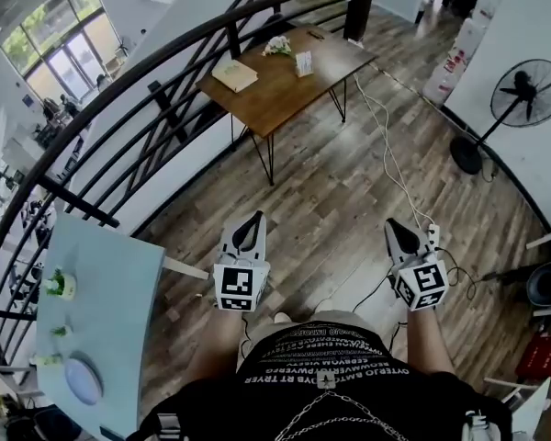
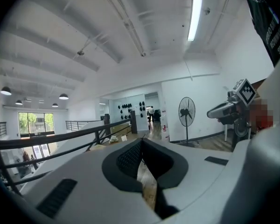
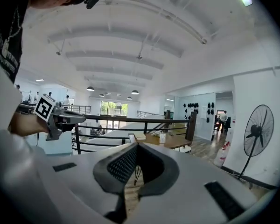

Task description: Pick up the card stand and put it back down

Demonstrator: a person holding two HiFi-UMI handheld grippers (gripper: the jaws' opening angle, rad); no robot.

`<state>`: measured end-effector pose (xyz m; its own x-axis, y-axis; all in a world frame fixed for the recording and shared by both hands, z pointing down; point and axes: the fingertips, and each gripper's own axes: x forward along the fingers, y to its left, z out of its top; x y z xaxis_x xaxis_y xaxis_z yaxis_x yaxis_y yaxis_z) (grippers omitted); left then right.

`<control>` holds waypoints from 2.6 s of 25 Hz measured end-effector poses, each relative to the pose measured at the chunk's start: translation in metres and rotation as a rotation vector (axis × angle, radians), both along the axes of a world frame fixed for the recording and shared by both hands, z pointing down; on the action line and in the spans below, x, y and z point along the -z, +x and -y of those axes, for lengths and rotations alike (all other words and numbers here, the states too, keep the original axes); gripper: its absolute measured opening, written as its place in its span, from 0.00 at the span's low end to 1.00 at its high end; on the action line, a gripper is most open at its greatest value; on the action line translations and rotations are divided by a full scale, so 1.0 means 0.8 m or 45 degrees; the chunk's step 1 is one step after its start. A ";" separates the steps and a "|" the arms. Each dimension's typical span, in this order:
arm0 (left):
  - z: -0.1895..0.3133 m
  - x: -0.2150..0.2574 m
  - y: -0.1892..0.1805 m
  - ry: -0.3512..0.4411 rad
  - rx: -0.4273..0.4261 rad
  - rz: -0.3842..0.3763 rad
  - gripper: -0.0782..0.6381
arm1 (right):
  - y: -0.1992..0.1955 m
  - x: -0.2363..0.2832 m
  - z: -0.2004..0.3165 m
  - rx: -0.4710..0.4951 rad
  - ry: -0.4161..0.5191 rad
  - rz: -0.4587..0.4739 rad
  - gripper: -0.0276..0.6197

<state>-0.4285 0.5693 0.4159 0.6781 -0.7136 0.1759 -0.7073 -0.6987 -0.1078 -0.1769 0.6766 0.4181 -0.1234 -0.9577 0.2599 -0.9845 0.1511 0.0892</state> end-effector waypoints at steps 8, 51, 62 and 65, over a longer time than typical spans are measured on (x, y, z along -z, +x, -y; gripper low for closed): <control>0.000 0.010 -0.024 0.036 -0.030 0.000 0.14 | -0.035 0.030 0.007 0.001 0.062 0.017 0.06; 0.238 0.031 0.253 0.079 0.147 0.036 0.14 | 0.255 0.005 0.277 0.200 0.040 -0.050 0.06; 0.249 0.040 0.265 0.088 0.201 0.065 0.14 | 0.267 0.006 0.300 0.255 0.051 -0.011 0.06; 0.256 0.035 0.271 0.080 0.184 0.091 0.14 | 0.274 0.003 0.305 0.235 0.047 0.015 0.06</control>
<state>-0.2115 0.3643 0.3882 0.5550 -0.8139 0.1718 -0.7889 -0.5805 -0.2016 0.0420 0.4328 0.4161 -0.3008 -0.9273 0.2228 -0.9413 0.3262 0.0867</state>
